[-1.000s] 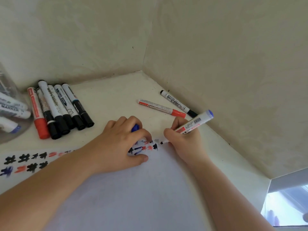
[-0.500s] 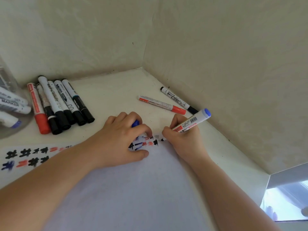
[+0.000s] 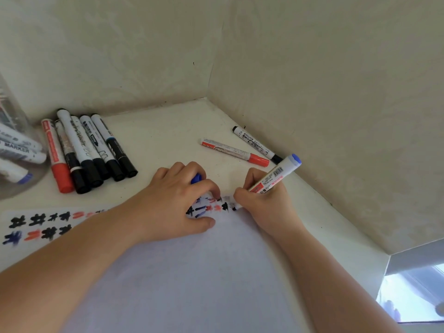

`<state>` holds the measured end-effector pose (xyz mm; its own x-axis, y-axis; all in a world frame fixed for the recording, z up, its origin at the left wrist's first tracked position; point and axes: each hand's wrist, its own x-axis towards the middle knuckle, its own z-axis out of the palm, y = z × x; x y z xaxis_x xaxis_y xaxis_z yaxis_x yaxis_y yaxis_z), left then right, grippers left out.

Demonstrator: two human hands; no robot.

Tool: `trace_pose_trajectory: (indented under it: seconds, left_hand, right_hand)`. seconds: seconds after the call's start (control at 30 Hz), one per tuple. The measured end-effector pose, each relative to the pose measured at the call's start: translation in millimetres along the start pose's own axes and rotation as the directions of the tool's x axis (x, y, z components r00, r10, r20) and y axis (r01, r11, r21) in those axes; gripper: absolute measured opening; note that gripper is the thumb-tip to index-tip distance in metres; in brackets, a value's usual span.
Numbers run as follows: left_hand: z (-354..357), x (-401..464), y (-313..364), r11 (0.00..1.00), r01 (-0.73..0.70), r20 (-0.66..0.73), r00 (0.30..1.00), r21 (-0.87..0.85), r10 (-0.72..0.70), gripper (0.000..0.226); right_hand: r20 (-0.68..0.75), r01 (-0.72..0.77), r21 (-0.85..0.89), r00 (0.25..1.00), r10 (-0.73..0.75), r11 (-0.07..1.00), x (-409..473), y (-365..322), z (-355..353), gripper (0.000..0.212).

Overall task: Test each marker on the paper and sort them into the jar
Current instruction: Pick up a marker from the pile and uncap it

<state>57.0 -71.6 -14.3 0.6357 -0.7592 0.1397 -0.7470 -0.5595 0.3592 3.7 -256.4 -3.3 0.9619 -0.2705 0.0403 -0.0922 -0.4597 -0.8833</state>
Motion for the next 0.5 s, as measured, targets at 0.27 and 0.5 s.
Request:
trace_pose_trajectory:
  seconds: [0.27,0.5]
  left_hand:
    - [0,-1,-1,1.0,-0.011,-0.014,1.0,-0.013,0.011,0.051]
    - [-5,-3,7,0.965,-0.008,-0.133,0.991,-0.264,-0.029,0.048]
  right_hand:
    - [-0.013,-0.063,0.145,0.998,0.066,0.987,1,-2,-5,0.026]
    - [-0.068,0.01,0.468,0.997,0.025,0.884,-1,-12,-10,0.024]
